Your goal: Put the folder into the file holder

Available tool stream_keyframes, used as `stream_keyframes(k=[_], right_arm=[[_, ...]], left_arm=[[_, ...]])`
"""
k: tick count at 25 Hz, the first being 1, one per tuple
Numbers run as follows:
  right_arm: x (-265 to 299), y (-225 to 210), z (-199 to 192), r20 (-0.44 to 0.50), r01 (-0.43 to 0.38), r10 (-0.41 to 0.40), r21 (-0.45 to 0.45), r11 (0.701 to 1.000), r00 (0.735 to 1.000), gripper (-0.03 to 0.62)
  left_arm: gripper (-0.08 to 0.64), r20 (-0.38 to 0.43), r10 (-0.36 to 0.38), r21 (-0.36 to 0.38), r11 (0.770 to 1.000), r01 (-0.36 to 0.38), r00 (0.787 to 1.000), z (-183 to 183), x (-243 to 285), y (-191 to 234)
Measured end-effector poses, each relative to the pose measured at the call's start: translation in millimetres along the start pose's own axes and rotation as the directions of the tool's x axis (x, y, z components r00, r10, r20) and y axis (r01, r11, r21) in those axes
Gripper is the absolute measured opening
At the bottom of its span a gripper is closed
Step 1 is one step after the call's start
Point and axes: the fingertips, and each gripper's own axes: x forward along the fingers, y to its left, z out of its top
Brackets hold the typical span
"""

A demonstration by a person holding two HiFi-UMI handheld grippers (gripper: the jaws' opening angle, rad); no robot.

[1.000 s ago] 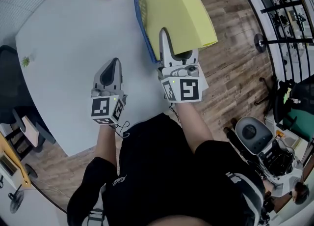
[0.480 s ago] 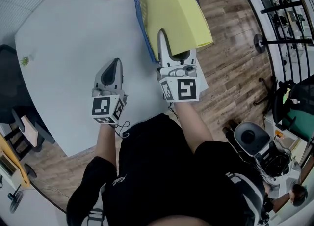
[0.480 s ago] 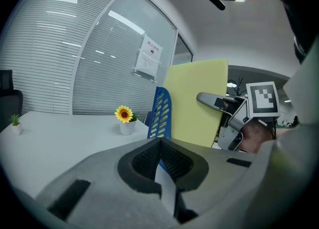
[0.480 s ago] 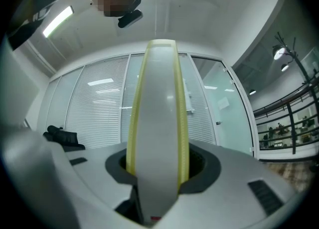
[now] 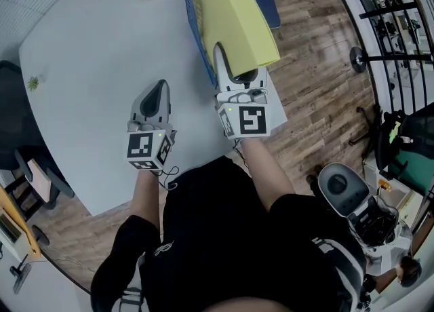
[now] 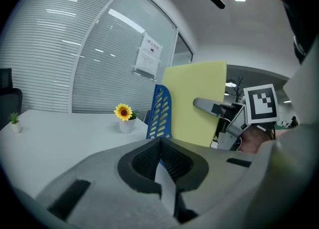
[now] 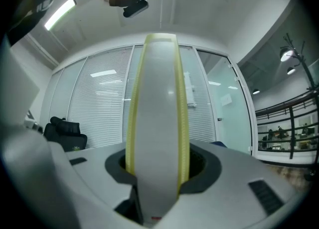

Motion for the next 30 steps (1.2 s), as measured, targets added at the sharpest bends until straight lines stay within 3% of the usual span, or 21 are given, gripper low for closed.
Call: stream_keyframes(k=[30], right_arm=[[0, -3, -62, -0.200, -0.013, 0.013, 0.003, 1.000, 0.980, 0.178]], left_arm=[[0.006, -0.016, 0.005, -0.002, 1.000, -0.005, 1.000, -10, 9, -2]])
